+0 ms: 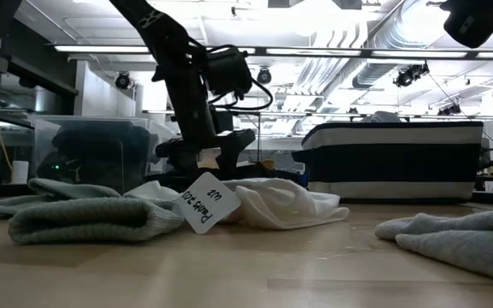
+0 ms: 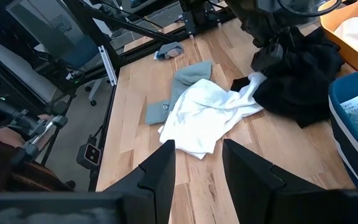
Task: Pick & Place Cloths
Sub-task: Put the black underwear into the transparent bin
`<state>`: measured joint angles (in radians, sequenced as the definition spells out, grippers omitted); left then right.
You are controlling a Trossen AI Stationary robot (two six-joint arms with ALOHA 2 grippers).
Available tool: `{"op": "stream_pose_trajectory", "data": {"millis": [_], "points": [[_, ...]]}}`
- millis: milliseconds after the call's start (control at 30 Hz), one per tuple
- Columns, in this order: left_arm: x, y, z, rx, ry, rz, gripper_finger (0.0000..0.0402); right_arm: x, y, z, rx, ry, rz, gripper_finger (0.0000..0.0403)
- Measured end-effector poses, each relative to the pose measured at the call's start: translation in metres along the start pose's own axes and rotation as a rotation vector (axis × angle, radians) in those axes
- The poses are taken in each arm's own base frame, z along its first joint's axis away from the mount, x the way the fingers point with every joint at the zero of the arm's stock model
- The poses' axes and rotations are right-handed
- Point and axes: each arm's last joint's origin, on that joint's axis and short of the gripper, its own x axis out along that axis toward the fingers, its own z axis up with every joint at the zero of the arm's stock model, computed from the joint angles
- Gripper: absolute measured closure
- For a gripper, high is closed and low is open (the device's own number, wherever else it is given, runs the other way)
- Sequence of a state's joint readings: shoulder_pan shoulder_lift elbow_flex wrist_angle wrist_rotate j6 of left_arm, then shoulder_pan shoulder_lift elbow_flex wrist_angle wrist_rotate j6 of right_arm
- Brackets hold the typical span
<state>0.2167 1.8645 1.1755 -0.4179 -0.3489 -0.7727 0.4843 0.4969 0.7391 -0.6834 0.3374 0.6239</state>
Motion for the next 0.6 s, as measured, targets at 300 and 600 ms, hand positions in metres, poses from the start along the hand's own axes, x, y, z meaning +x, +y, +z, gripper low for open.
{"op": "stream_pose_trajectory", "data": {"millis": [300, 600], "points": [[-0.003, 0.000, 0.001, 0.046, -0.003, -0.005, 0.0271, 0.000, 0.000, 0.000, 0.000, 0.000, 0.000, 0.0279], [-0.037, -0.002, 0.012, 0.099, -0.071, -0.079, 0.0361, 0.000, 0.000, 0.000, 0.000, 0.000, 0.000, 0.0279]]}}
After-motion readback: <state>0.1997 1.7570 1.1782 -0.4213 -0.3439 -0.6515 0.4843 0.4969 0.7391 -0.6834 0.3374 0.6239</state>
